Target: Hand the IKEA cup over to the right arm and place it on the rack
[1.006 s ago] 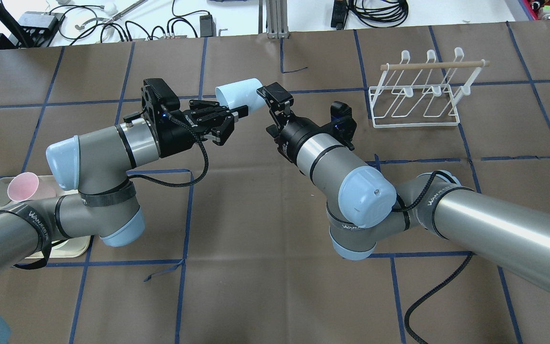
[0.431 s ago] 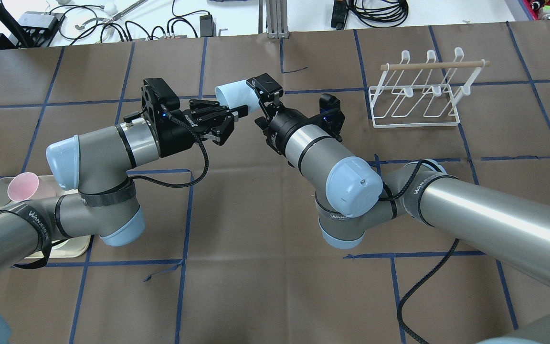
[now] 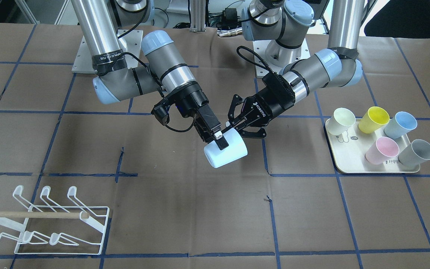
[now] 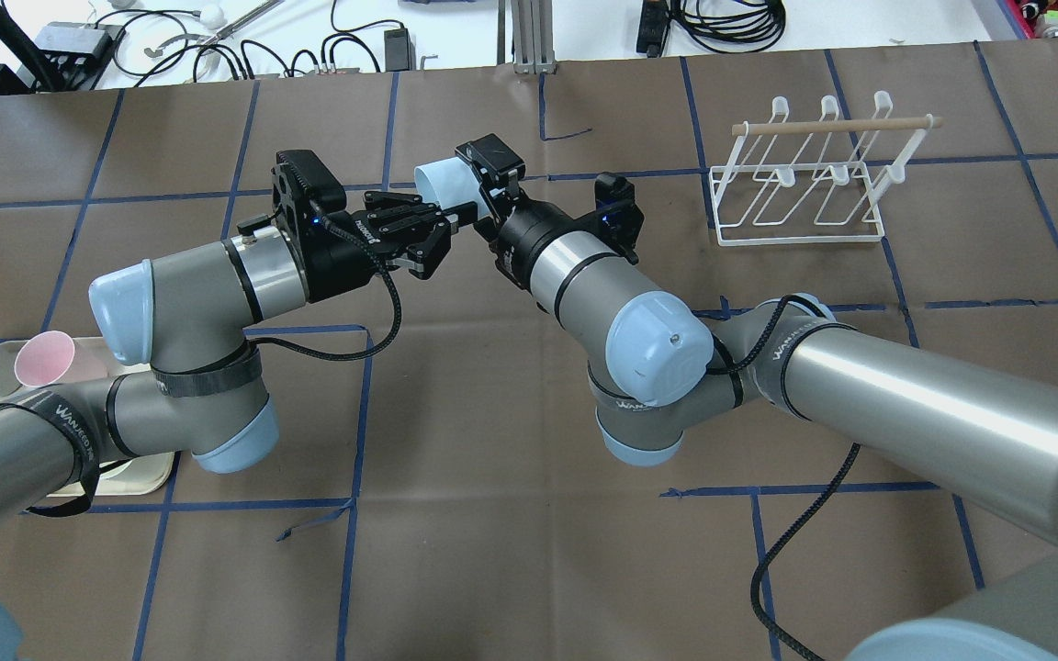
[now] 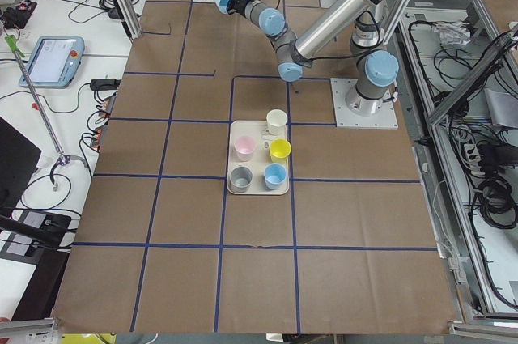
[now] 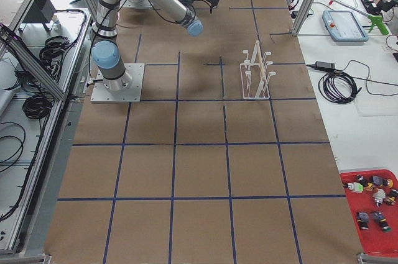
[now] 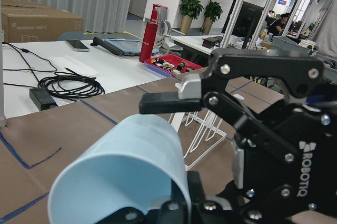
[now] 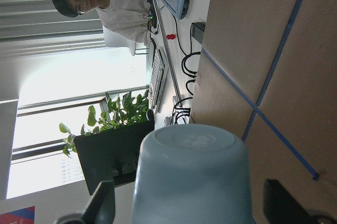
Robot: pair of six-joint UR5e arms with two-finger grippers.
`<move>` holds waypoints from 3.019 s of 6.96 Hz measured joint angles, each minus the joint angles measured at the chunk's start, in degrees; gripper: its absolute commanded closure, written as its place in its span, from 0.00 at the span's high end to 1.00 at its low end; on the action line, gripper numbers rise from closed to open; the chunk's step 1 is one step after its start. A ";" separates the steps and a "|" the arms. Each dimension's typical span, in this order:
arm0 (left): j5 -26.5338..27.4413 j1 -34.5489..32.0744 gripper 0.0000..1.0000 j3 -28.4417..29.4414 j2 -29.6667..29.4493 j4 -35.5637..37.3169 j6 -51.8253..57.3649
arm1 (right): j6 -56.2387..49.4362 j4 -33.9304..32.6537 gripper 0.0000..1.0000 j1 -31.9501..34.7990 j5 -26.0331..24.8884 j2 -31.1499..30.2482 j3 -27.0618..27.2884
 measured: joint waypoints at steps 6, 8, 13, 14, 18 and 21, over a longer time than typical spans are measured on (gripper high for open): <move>0.00 0.00 0.37 0.08 -0.02 0.00 -0.29 | 0.06 0.43 0.49 0.05 0.78 1.36 -1.39; 0.06 0.00 0.99 0.40 -0.03 0.00 -0.69 | 0.09 0.44 0.47 0.10 0.95 1.35 -1.89; -0.29 2.69 1.00 -0.04 1.63 0.17 -3.98 | -0.20 0.55 0.41 -0.10 0.87 1.11 -2.16; -0.74 4.64 1.00 -1.24 2.25 0.50 -4.07 | -0.64 0.84 0.38 -0.49 0.86 1.00 -2.15; -0.83 13.25 1.00 -5.58 5.17 2.94 -7.78 | -26.78 0.95 0.27 -8.03 0.81 0.30 -0.83; 6.69 12.36 0.99 3.17 4.79 -3.69 -18.99 | -59.32 -1.86 0.25 -14.09 -5.16 -1.45 0.28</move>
